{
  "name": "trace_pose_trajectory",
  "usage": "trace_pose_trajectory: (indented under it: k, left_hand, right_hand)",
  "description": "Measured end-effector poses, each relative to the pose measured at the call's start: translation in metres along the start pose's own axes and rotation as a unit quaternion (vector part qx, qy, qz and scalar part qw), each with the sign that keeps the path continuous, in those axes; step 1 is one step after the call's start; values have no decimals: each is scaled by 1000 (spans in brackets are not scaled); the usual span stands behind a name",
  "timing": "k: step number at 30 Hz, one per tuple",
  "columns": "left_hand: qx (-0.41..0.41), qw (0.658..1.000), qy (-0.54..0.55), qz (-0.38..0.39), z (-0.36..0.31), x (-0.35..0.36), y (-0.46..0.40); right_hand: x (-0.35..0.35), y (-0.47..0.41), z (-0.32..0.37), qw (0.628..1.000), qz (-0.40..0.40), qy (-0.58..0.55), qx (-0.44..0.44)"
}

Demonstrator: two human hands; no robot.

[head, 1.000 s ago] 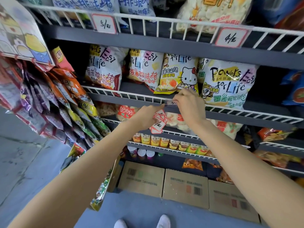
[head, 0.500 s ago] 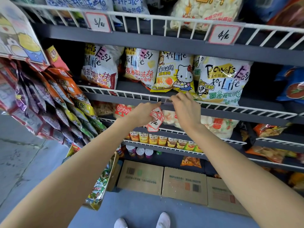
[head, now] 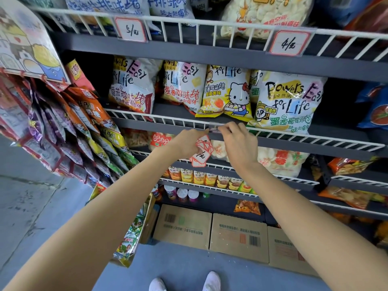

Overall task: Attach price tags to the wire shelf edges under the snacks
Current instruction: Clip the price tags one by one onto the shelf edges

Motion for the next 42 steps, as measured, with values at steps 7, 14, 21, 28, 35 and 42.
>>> trace_pose_trajectory:
  k: [7, 14, 21, 28, 35, 42]
  left_hand:
    - [-22, 999, 10, -20, -7, -9, 2]
    - [-73, 986, 64, -135, -12, -39, 11]
    - [-138, 869, 401, -255, -40, -73, 42]
    - [-91, 815, 527, -224, -120, -97, 81]
    - [-38, 796, 560, -226, -203, -112, 127]
    - [13, 814, 529, -241, -267, -114, 164]
  right_hand:
    - [-3, 10, 5, 999, 43, 13, 16]
    - [6, 6, -11, 971, 150, -169, 81]
    - [-56, -7, -37, 815, 120, -487, 290]
    - [-134, 11, -75, 755, 26, -547, 361]
    - [-220, 32, -119, 776, -46, -521, 352]
    - [-285, 67, -151, 782, -69, -514, 346]
Point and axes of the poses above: each hand's wrist, its own y-axis away from the middle knuckle, its own x-axis out of the palm, z = x × y, the point moved 9 cm from there along -y, towards the middle knuckle, and after that the axes turned 15 degrees about -z, right-handed, at the moved point
